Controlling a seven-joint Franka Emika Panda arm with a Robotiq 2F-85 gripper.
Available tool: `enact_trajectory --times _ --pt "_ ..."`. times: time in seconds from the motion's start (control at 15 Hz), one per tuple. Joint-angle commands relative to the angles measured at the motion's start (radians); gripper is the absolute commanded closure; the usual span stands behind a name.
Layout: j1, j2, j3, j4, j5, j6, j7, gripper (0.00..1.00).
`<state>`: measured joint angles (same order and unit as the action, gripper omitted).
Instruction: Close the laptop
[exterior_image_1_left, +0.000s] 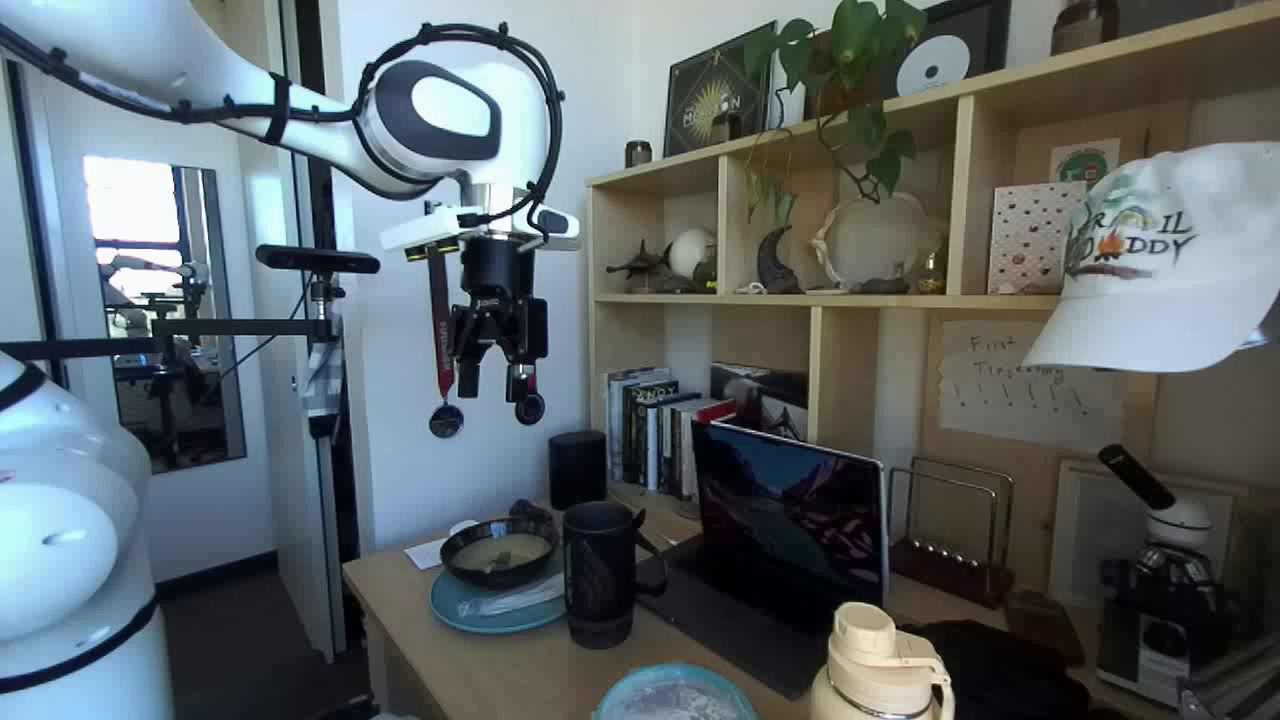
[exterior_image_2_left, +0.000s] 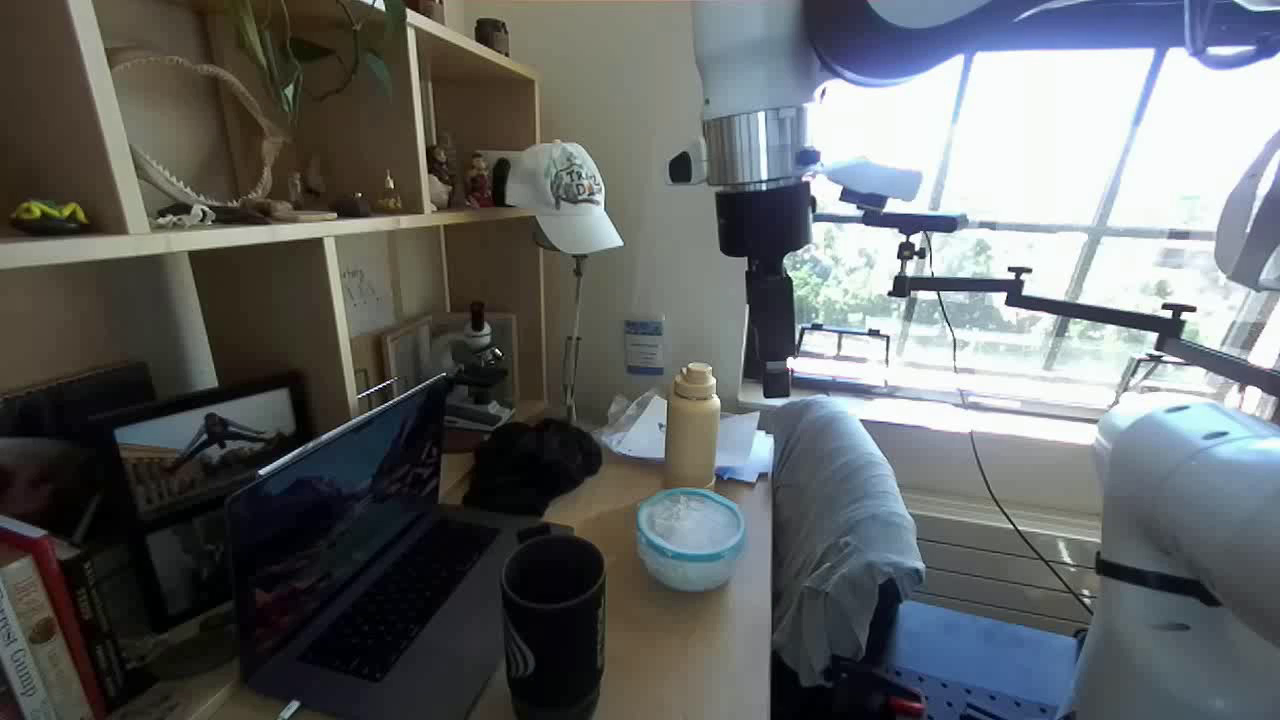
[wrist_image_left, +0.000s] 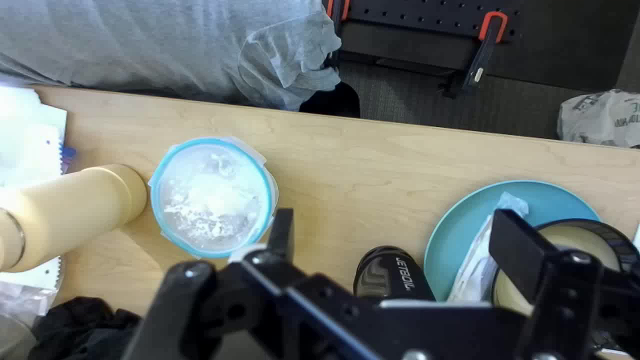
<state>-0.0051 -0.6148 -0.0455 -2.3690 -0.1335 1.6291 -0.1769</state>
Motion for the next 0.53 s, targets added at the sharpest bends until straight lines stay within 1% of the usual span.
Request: enact_trajectory --times 0.0,0.33,0.47 --pt "0.006 0.001 -0.004 0.002 -0.002 -0.003 0.003 0.0" --pt "0.006 0.001 -0.004 0.002 -0.002 -0.003 0.003 0.0" --pt "0.004 0.031 -0.016 0.014 -0.015 0.021 -0.02 0.0"
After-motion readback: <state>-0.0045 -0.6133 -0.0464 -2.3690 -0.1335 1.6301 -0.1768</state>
